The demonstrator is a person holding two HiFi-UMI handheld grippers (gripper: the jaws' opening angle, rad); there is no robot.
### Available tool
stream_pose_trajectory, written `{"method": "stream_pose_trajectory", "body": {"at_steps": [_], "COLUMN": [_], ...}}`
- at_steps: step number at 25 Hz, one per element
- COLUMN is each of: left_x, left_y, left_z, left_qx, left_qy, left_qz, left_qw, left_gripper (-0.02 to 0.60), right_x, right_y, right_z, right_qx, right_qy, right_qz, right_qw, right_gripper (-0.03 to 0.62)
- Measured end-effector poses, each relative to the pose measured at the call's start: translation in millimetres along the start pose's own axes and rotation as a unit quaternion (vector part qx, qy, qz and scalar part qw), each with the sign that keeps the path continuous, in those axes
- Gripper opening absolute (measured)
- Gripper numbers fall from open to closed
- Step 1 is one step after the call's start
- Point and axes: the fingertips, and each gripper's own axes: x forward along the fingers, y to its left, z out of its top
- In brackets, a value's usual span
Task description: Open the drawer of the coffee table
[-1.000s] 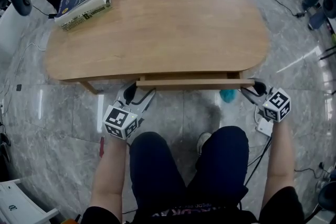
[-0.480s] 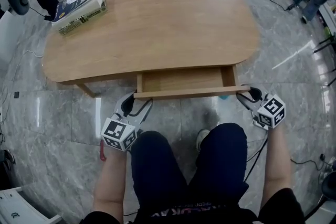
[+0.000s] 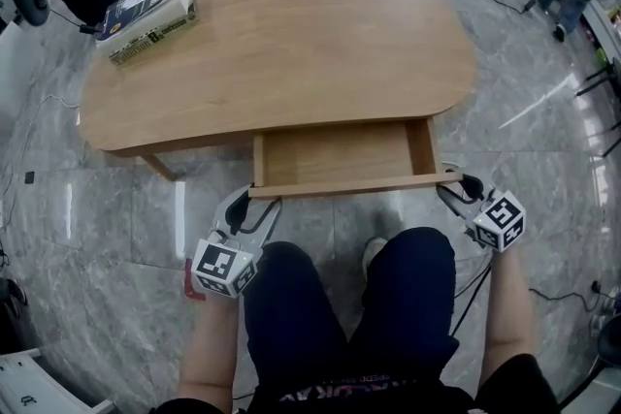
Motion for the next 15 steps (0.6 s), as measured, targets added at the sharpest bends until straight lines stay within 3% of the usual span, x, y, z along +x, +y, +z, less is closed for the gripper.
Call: {"method": "stream_pose_trajectory", "body": {"at_steps": [8, 15], "left_x": [-12.3, -19.6], "left_y": [-10.6, -16.4], "left_z": [1.5, -1.9], "left_qx": [0.042, 0.044], "left_qy": [0.022, 0.011], "left_qz": [-0.003, -0.013], "left_qw": [0.9989, 0.9989], "left_gripper": [0.198, 0.198], "right_x": [-11.5, -16.3], "right_y": [11.1, 14.6], "right_z": [-7.2, -9.1], "right_qx": [-0.022, -0.007], "right_qy": [0.027, 0.011], "right_qz": [0.035, 0.016], "right_qw": [0.999, 1.000], "right_gripper": [0.141, 0.141]}}
